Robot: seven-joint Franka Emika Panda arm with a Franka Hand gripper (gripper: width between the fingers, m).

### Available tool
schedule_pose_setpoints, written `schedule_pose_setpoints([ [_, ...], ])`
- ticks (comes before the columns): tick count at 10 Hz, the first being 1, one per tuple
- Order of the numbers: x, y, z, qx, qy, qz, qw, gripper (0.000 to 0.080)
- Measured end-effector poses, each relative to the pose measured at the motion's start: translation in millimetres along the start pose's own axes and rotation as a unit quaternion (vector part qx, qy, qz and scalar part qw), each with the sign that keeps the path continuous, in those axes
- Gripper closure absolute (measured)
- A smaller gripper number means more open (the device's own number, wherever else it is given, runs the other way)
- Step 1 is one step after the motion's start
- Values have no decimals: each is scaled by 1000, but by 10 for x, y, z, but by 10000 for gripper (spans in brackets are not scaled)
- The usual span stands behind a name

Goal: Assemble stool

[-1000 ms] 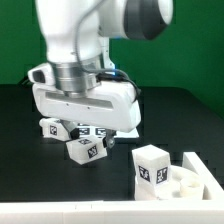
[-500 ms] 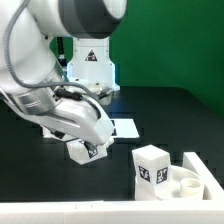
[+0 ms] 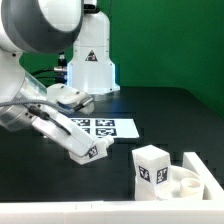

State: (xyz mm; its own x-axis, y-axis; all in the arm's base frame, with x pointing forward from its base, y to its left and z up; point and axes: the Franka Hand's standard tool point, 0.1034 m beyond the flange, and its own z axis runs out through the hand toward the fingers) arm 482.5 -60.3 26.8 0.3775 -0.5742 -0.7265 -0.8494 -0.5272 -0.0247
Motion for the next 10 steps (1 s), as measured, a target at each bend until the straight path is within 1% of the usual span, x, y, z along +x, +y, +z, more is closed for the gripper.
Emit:
schedule_pose_setpoints([
  [1, 22, 31, -21, 4, -5, 4, 1000, 151],
  [4, 29, 36, -11, 4, -7, 5, 1000, 151],
  [5, 15, 23, 17, 4, -19, 15, 1000, 151],
  [6, -18, -57, 14, 4, -22, 19, 1000, 151],
  [7, -89, -62, 25, 0, -45, 22, 999, 151],
  [8, -122, -25, 50, -6, -81, 27, 996, 151],
  [9, -57, 49, 51, -8, -109, 35, 993, 151],
  [10, 2, 79, 49, -7, -117, 38, 992, 151],
])
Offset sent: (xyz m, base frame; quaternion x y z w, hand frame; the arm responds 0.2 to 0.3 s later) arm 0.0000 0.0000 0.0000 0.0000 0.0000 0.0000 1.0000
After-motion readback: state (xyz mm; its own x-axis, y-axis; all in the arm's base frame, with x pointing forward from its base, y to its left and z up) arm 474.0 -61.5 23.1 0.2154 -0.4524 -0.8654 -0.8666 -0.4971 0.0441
